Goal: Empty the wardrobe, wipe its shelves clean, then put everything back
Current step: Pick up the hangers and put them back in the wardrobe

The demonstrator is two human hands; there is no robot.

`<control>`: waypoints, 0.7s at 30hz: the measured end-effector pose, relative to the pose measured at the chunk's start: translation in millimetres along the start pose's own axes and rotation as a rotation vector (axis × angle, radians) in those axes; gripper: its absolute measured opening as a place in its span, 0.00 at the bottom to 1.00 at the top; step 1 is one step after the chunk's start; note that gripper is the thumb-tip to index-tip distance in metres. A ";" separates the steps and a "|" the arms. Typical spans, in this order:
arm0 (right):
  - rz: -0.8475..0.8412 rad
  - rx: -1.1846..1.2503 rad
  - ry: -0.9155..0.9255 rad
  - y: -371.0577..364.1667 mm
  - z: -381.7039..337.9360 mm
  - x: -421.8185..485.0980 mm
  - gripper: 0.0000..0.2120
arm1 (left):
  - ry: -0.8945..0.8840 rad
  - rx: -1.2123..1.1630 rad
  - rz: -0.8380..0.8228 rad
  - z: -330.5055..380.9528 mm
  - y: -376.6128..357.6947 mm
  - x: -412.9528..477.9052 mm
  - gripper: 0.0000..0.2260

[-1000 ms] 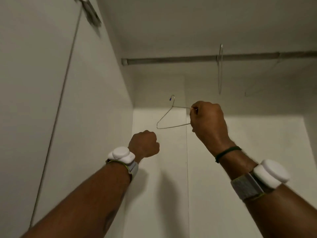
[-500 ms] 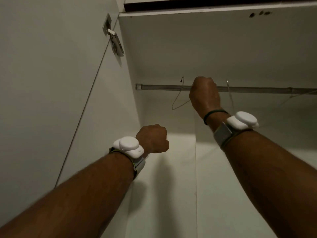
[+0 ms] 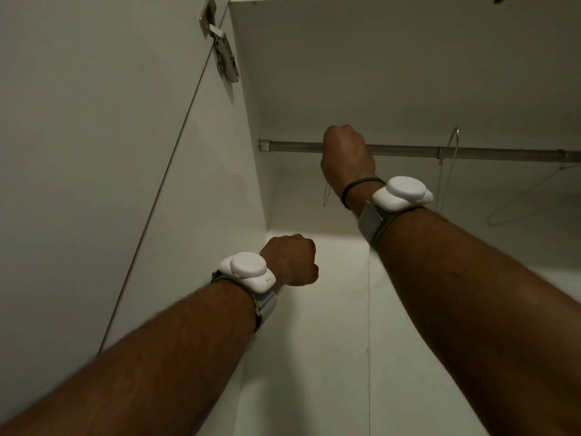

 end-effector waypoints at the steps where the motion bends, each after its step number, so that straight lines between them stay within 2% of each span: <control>1: -0.004 -0.009 0.006 0.3 -3.5 -0.1 0.11 | -0.004 -0.021 0.003 -0.5 -4.4 -0.2 0.13; 7: -0.033 0.024 -0.008 -0.6 -3.9 -0.1 0.10 | -0.013 -0.088 0.010 5.0 -19.1 2.5 0.13; 11: 0.018 0.068 -0.071 14.8 10.5 -17.7 0.30 | -0.014 -0.108 -0.017 17.1 -26.9 -0.2 0.13; 14: 0.015 0.133 -0.069 25.7 24.4 -44.5 0.37 | -0.015 -0.119 -0.034 28.9 -31.8 -4.5 0.16; 17: -0.056 0.205 -0.058 26.4 41.5 -82.3 0.37 | 0.028 -0.169 -0.066 37.5 -41.0 -10.9 0.15; 21: -0.235 0.200 -0.039 19.1 72.7 -169.7 0.33 | 0.075 -0.325 -0.128 56.9 -81.6 -41.1 0.16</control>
Point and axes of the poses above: each hand's wrist, its own x-axis towards the middle knuckle, its own y-axis out of the back of the hand, z = x × y, the point moved 7 cm from there along x, towards the middle knuckle, and after that the axes turned 14 degrees about -x, right-handed, at the moved point
